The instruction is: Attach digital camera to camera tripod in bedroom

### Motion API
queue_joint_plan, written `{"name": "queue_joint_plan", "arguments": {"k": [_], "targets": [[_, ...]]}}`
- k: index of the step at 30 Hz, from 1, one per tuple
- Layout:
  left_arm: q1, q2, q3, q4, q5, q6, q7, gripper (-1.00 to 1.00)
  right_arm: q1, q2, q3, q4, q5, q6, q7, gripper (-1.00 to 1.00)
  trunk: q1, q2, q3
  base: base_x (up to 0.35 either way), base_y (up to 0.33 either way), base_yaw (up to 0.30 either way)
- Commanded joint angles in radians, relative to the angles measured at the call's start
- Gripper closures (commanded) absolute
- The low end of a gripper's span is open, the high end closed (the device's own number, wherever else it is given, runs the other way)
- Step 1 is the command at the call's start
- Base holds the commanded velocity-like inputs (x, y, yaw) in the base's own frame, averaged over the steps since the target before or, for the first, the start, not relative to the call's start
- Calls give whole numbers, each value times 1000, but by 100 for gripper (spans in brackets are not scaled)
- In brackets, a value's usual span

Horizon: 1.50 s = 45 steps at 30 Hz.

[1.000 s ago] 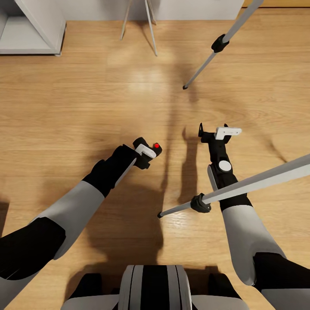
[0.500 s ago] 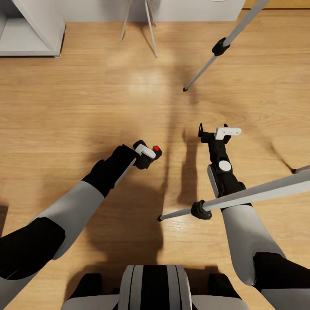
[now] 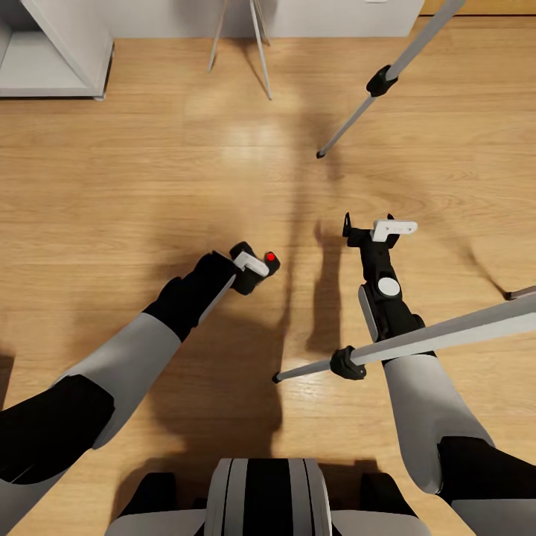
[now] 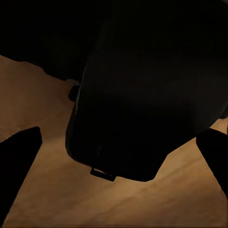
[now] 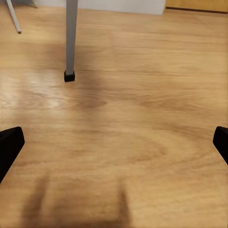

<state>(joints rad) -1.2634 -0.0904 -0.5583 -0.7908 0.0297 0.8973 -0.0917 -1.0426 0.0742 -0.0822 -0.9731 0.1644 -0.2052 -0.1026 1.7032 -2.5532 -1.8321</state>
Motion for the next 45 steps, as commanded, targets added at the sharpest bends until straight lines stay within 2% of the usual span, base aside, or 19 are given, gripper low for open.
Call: {"name": "queue_joint_plan", "arguments": {"k": [1,24,32,40,45], "targets": [[-1,0,-2,2,3,8,0,100,0,1,-2,1,11,-2,-3,-100,0,0,0,0,0,0],[-1,0,-2,5,1,15,0,100,0,1,-2,-1,11,-4,-5,-100,0,0,0,0,0,0],[-1,1,-2,2,1,15,0,100,0,1,-2,-1,11,-5,-5,-100,0,0,0,-314,0,0],[-1,0,0,2,0,15,0,100,0,1,-2,-1,11,-5,-5,-100,0,0,0,-35,0,0],[-1,0,0,1,0,15,0,100,0,1,-2,-1,11,-5,-5,-100,-1,0,7,-1,0,0]]}}
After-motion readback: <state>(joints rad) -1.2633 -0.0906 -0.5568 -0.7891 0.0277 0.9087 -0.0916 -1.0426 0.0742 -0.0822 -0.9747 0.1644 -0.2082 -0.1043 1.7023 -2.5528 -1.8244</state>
